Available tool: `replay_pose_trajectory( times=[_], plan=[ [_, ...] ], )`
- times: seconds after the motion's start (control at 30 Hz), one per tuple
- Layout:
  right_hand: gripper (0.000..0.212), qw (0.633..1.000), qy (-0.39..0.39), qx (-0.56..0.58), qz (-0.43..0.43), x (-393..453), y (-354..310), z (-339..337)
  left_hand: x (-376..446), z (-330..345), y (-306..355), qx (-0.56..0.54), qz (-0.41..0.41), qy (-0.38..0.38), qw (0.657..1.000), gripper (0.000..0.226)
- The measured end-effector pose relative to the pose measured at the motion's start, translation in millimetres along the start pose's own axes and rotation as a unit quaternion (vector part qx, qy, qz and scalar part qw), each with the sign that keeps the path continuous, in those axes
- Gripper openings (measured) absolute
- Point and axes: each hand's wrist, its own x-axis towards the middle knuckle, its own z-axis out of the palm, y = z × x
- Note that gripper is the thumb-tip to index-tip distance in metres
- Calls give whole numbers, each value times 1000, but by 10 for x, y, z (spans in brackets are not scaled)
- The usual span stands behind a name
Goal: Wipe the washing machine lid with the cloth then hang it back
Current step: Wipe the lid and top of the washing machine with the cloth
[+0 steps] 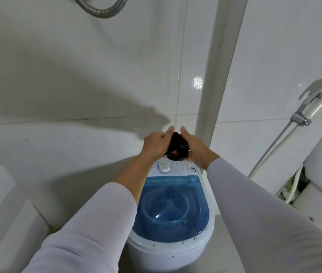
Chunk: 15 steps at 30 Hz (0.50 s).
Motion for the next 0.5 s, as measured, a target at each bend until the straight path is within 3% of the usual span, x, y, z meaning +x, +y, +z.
replay_pose_trajectory(
  times=[0.13,0.3,0.37,0.5],
  plan=[
    [61,998,-49,-39,-15,-289,98,-21,-271,-40,-75,-82,-39,-91,992,78],
    [31,996,-52,-46,-47,-650,69,-127,-582,-116,181,-150,-33,-173,973,91],
    [24,997,-48,-39,-47,-772,14,-186,-702,-137,277,-150,-17,-170,974,90],
    [44,997,17,-40,-57,-927,-83,-312,-855,-129,362,-152,6,-108,982,84]
  ],
)
